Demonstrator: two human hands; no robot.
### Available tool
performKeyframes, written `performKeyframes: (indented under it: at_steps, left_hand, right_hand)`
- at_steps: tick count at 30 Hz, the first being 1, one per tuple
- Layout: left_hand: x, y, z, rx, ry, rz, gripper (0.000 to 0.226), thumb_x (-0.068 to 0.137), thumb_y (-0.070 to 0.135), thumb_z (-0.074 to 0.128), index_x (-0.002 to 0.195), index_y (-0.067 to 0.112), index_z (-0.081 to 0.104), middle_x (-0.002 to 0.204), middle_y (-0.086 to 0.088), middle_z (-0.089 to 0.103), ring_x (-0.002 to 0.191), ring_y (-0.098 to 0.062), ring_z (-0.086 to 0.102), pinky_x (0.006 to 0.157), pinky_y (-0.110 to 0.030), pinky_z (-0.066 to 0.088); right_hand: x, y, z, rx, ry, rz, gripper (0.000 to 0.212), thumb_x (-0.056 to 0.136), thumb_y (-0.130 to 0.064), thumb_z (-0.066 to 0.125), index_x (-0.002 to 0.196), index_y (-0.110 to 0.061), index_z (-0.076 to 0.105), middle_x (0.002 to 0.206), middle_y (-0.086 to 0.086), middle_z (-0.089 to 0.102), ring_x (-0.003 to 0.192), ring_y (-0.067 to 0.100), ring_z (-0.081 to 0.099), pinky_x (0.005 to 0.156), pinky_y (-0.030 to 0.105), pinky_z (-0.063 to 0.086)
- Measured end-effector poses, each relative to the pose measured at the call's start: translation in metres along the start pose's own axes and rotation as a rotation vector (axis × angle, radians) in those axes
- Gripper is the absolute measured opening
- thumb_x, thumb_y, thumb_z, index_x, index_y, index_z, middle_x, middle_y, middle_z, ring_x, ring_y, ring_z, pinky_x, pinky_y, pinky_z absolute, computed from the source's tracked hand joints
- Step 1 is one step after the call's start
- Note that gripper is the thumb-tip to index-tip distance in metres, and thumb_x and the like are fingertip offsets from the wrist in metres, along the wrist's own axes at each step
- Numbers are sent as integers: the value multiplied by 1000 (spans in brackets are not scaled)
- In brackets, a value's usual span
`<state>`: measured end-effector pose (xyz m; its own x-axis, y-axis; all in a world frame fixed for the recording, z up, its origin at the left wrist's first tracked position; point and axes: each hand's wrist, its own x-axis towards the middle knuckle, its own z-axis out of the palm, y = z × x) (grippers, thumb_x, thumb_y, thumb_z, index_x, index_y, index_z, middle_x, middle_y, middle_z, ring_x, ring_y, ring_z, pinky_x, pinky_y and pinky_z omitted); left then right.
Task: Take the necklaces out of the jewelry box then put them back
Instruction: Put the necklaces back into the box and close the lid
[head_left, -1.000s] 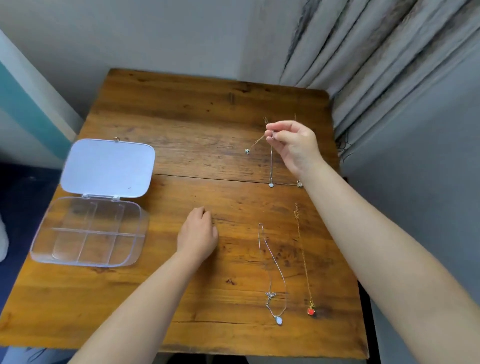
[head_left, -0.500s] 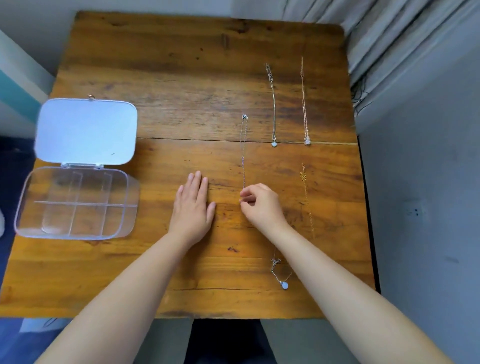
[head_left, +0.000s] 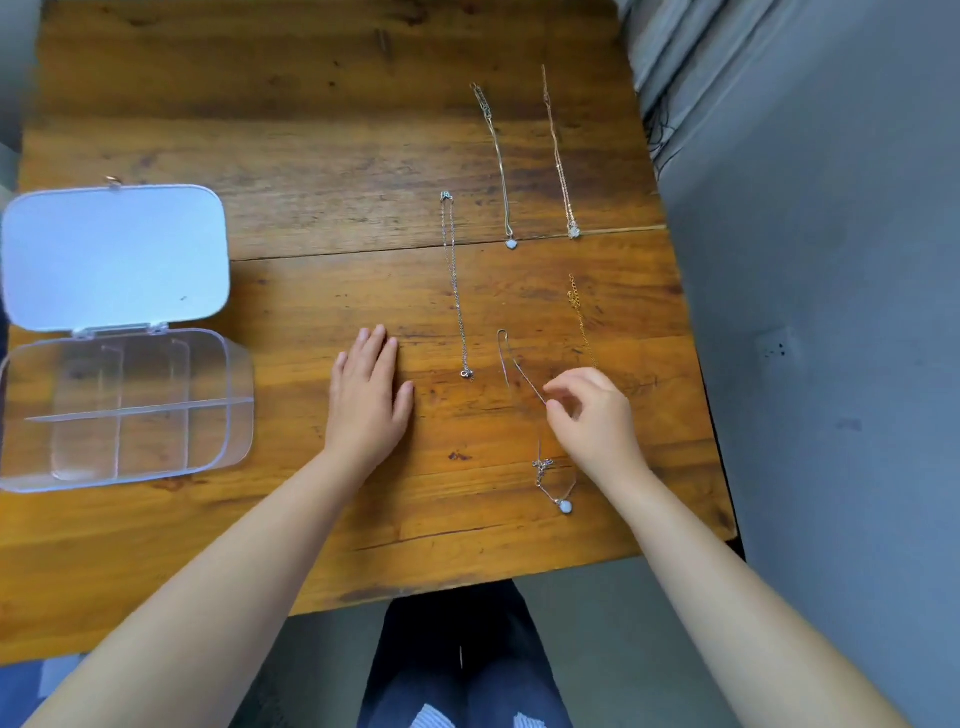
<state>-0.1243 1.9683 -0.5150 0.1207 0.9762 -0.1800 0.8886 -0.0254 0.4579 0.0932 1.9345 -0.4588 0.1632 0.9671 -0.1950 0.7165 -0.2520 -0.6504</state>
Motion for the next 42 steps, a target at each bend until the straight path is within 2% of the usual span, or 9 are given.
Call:
performKeyframes:
  at_steps: [4, 7, 12, 18, 25, 30, 36, 39, 42]
  left_hand:
    - [-43, 33, 5, -122, 48, 44, 51, 74, 11, 73, 120, -2, 55, 124, -29, 53, 116, -46, 47, 97, -51, 41]
    - [-81, 71, 22, -124, -57, 160, 49, 72, 19, 75, 117, 7, 59, 109, -21, 60, 100, -38, 55, 82, -44, 51]
    - [-102, 118, 51, -54, -202, 129, 47, 80, 31, 66, 124, 19, 54, 103, -12, 57, 95, -29, 53, 70, -37, 47]
    - [-104, 141, 55, 106, -42, 200, 30, 50, 8, 89, 76, 9, 75, 53, -11, 58, 44, -28, 56, 29, -22, 37]
    - [-110, 165, 69, 325, -41, -20, 28, 43, -7, 82, 55, 0, 57, 54, -16, 58, 48, -32, 58, 30, -26, 40]
    - [-115, 171, 64, -31, -85, -400, 14, 82, 6, 52, 91, -3, 57, 99, -22, 63, 94, -35, 57, 74, -39, 44]
    - [-129, 167, -3, -844, 57, -719, 10, 84, -5, 53, 91, 2, 57, 73, -13, 59, 62, -22, 58, 70, -29, 58]
    - [-141, 158, -57, -1145, 191, -662, 16, 87, -10, 53, 99, 0, 53, 74, -9, 56, 64, -15, 57, 51, -9, 55]
    - [-152, 142, -109, -1226, 304, -552, 19, 86, -11, 54, 101, 0, 54, 78, -8, 58, 70, -16, 59, 55, -8, 55]
  right_hand:
    - [-36, 51, -37, -144, 63, 150, 23, 82, -6, 59, 104, -4, 64, 113, 13, 61, 103, 26, 56, 88, 40, 50]
    - [-57, 72, -43, -209, -10, 218, 34, 81, -12, 63, 114, -7, 60, 117, 13, 59, 111, 29, 52, 95, 38, 44]
    - [-67, 81, -29, -266, -70, 48, 36, 79, -8, 67, 114, -3, 61, 98, 17, 60, 99, 30, 53, 84, 30, 41]
    - [-61, 86, -36, -299, -110, -239, 10, 73, 9, 65, 83, 8, 69, 78, 22, 65, 76, 36, 63, 60, 38, 55]
    - [-53, 109, -53, -352, -271, -279, 12, 80, 6, 47, 82, 5, 59, 90, 23, 57, 86, 33, 51, 67, 39, 43]
    - [-43, 108, -73, -130, -336, 67, 22, 73, -2, 54, 58, -13, 42, 75, 7, 51, 72, 21, 43, 57, 28, 30]
    - [-22, 32, -104, 384, -492, 300, 30, 78, 0, 54, 53, -14, 44, 62, 4, 51, 59, 17, 43, 53, 27, 35]
    - [-16, -25, -106, 633, -684, 343, 29, 81, 11, 45, 59, -8, 47, 66, 11, 57, 55, 15, 42, 51, 23, 36]
    - [-16, -84, -101, 650, -723, 194, 29, 83, 9, 46, 61, -10, 47, 68, 10, 57, 56, 13, 45, 48, 19, 39]
